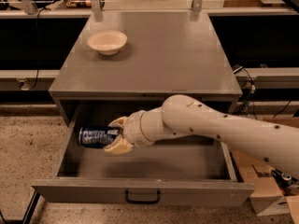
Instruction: Pick pepsi can from top drawer and place on counter
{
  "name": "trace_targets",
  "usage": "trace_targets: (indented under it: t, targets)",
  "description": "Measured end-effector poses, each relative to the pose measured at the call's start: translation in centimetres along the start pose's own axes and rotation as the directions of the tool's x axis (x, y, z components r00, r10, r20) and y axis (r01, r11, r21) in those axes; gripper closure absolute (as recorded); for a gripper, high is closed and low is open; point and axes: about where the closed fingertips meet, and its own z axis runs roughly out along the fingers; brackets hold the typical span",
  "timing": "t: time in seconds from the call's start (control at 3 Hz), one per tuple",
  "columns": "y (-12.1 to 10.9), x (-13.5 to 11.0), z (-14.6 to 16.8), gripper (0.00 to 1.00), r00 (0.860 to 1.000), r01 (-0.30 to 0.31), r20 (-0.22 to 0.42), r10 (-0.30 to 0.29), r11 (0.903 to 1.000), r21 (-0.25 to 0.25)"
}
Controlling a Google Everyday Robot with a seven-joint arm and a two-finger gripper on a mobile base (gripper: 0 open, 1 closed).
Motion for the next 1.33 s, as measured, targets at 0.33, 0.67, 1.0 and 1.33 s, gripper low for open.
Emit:
trace_targets:
  t: [0.33, 0.67, 1.0, 1.33]
  targets:
    - [0.9, -2.2, -5.2, 1.00, 0.996, 0.066, -0.054, -0.067, 0.9977, -0.013]
    - [-0.2, -2.2, -10.4, 1.00, 0.995, 0.060, -0.076, -0.061, 0.9980, -0.021]
    - [-3.0, -1.7, -16.9, 1.00, 0.997, 0.027, -0.076, -0.027, 0.9996, -0.003]
    - [-6.5, -1.8, -22.3, 1.00, 0.996, -0.008, -0.089, 0.010, 0.9996, 0.027]
